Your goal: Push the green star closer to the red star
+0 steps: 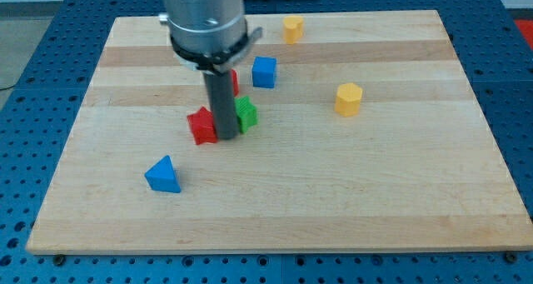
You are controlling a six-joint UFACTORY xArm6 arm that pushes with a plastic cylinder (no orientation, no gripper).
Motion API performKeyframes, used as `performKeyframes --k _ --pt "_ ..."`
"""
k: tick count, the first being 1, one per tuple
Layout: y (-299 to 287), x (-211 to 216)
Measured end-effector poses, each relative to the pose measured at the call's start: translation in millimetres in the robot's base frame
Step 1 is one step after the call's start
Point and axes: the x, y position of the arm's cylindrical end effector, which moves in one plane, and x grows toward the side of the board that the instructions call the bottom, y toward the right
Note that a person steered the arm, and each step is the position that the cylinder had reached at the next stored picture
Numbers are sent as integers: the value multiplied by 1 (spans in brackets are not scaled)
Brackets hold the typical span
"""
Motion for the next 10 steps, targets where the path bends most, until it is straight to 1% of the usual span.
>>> performKeyframes --k 1,2,3,4,5,6,7,8,9,10 --pt "-21 -16" --pt "-36 -13" --pt "-21 34" --pt "55 20" --pt "92 -9" --pt "59 -34" --pt "24 -36" --pt "-4 -23" --pt "13 -20" --pt "37 16"
